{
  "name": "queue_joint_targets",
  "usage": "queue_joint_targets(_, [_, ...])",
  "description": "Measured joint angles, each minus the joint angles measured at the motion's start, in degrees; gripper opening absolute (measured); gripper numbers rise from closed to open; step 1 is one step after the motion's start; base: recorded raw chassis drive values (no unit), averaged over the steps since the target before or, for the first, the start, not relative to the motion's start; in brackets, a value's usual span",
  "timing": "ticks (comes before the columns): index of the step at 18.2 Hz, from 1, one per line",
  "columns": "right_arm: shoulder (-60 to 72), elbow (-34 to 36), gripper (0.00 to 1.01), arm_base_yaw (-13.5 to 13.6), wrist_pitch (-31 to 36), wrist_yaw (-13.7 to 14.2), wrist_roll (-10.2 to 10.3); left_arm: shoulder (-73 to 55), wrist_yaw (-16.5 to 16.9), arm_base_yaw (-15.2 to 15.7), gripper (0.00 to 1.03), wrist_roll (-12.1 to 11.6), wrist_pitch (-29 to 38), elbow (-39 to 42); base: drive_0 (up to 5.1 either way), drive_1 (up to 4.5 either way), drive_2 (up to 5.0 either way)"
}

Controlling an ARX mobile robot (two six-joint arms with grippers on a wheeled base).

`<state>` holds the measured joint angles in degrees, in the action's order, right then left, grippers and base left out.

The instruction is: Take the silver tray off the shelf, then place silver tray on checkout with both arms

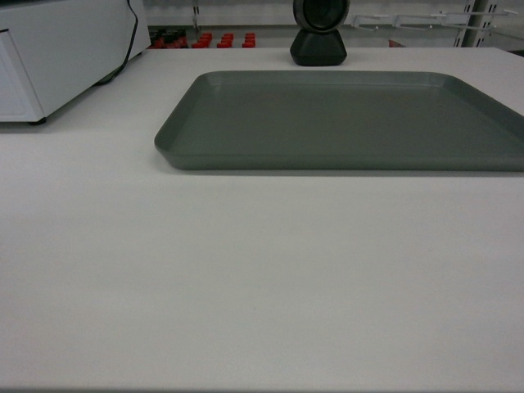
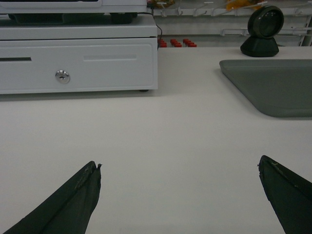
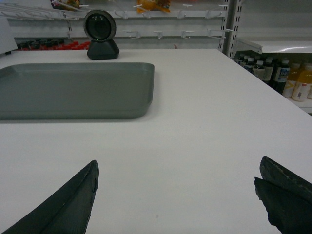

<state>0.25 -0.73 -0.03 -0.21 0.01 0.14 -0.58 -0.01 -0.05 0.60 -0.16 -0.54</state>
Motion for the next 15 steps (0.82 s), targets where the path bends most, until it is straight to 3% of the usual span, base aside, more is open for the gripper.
queue_joint_targets(15, [0.0,0.0,0.98,0.02,0.09,0.0,0.0,0.0,0.0,0.0,0.98,0.0,0.07,0.0,-0.1,-4.07,3.9])
